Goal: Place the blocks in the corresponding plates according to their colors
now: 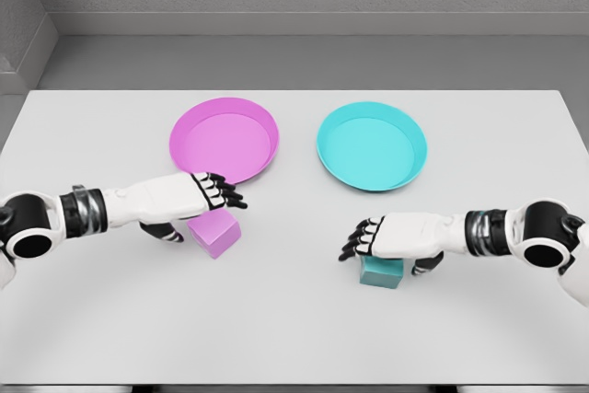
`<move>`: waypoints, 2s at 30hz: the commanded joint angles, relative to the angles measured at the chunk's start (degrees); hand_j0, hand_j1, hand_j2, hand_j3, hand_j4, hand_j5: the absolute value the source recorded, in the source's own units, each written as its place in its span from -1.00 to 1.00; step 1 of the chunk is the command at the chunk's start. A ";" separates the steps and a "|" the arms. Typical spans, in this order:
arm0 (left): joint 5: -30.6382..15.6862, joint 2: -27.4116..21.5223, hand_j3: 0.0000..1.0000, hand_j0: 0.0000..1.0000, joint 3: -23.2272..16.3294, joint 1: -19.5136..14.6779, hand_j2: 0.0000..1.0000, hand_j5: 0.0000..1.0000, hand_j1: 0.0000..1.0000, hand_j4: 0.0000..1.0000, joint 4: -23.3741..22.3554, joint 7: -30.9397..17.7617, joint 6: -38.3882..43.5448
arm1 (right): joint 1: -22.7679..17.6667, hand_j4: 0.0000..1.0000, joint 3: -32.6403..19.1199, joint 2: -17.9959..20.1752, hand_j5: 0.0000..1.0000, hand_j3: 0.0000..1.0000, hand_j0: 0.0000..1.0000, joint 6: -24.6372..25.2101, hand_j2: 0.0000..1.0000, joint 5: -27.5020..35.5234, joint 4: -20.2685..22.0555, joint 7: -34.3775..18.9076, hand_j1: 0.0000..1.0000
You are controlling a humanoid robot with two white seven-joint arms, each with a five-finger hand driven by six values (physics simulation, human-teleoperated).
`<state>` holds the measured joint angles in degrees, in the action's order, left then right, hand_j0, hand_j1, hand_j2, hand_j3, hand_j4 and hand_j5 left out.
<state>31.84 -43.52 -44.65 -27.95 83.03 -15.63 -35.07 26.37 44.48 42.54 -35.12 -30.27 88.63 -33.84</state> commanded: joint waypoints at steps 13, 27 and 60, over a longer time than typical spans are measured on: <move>-0.29 0.19 1.00 1.00 -0.88 0.53 1.00 1.00 1.00 1.00 -0.58 0.08 0.07 | -0.09 0.88 0.17 -1.41 0.88 0.88 0.88 0.12 0.88 -1.28 -0.30 -0.09 0.88; -0.11 1.94 1.00 1.00 -1.23 0.00 1.00 1.00 1.00 1.00 -3.84 -0.01 0.07 | -0.09 0.59 1.14 -2.55 0.59 0.59 0.59 0.12 0.59 -1.98 -0.22 -1.16 0.59; 0.07 4.23 1.00 1.00 -2.90 -1.14 1.00 1.00 1.00 1.00 -7.09 -0.01 0.07 | 1.58 0.13 0.17 -2.46 0.13 0.13 0.13 0.12 0.13 -1.46 0.14 -1.16 0.13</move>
<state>32.27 -39.33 -47.36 -29.09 76.03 -15.65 -35.07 28.04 44.66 40.03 -35.18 -32.16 88.75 -34.98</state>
